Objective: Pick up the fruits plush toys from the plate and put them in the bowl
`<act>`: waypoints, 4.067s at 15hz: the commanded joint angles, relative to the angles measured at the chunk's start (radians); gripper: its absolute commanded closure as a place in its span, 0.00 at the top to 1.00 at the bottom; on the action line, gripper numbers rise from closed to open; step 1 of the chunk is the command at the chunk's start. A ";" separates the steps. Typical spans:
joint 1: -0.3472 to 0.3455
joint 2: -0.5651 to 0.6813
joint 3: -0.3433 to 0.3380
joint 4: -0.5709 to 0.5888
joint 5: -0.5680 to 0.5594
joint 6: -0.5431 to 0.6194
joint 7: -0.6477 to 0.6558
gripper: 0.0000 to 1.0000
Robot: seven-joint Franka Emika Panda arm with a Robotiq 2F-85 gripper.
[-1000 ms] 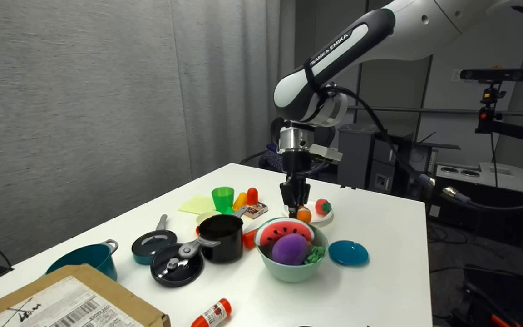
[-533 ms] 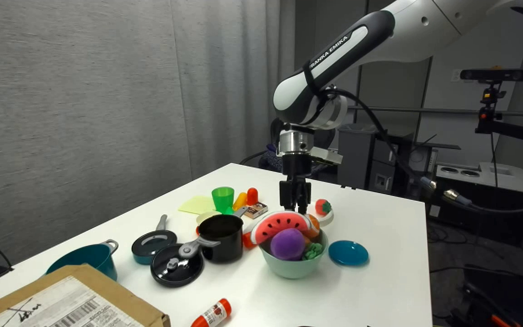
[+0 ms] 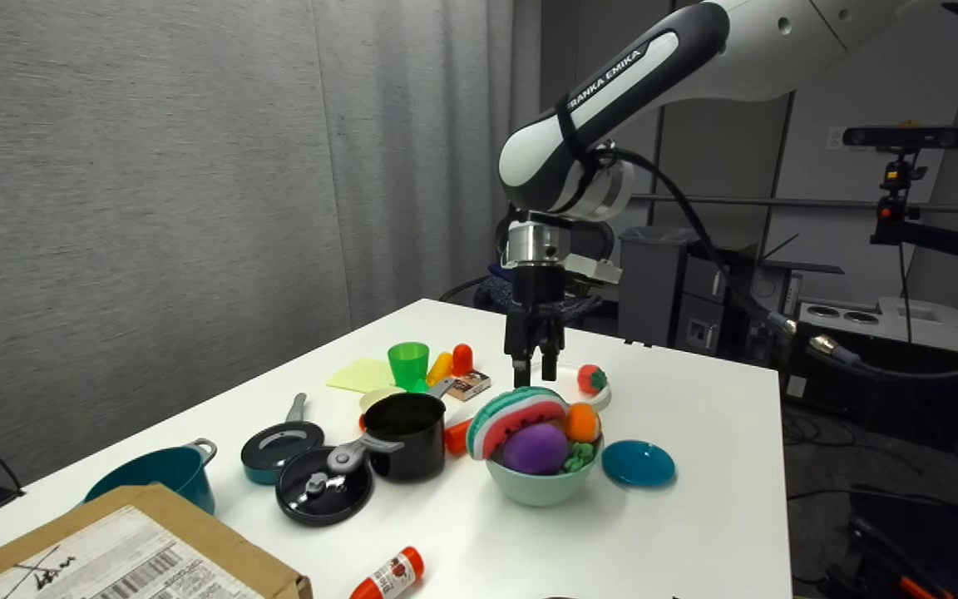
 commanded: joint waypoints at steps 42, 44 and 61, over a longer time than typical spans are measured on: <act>-0.057 0.136 -0.079 0.164 -0.198 0.095 0.255 0.02; -0.063 0.086 -0.043 0.158 -0.148 0.069 0.184 0.03; -0.069 0.089 -0.024 0.197 0.072 -0.247 0.033 0.03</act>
